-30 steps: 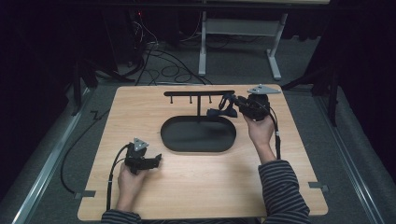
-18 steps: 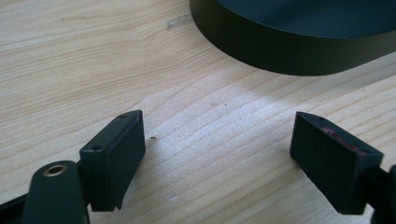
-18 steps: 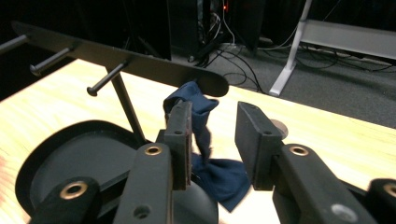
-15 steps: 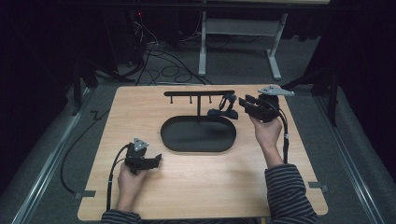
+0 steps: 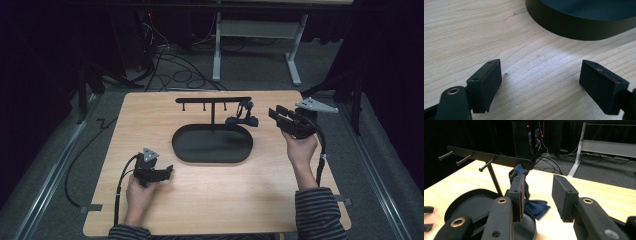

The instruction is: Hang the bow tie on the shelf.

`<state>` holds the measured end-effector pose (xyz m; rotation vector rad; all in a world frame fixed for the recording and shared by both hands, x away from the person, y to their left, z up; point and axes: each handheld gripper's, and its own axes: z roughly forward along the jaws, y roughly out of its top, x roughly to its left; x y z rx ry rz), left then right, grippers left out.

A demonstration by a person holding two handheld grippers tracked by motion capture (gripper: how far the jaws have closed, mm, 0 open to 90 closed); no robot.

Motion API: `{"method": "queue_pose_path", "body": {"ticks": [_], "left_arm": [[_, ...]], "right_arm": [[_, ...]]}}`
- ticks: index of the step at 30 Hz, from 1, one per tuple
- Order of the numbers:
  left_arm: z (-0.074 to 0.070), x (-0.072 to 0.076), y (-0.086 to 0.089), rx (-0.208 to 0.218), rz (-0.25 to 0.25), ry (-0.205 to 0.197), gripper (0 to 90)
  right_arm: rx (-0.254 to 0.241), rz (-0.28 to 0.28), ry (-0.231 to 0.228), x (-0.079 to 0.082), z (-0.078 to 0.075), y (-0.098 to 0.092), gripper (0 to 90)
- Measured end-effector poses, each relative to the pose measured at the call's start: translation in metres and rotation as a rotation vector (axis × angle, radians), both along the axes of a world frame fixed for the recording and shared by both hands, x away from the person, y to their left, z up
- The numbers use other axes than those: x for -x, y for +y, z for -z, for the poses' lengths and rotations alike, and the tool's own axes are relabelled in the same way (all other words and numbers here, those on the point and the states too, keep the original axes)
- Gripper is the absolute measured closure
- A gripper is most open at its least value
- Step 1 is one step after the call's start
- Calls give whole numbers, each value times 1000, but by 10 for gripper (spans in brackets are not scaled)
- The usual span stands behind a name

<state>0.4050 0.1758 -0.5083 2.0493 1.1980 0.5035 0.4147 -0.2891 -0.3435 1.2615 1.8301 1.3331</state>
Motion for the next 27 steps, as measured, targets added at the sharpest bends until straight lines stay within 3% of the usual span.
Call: {"method": "queue_pose_path", "body": {"ticks": [27], "left_arm": [[0, 0, 0, 0, 0, 0, 185]], "right_arm": [[-70, -12, -9, 57, 16, -37, 634]]}}
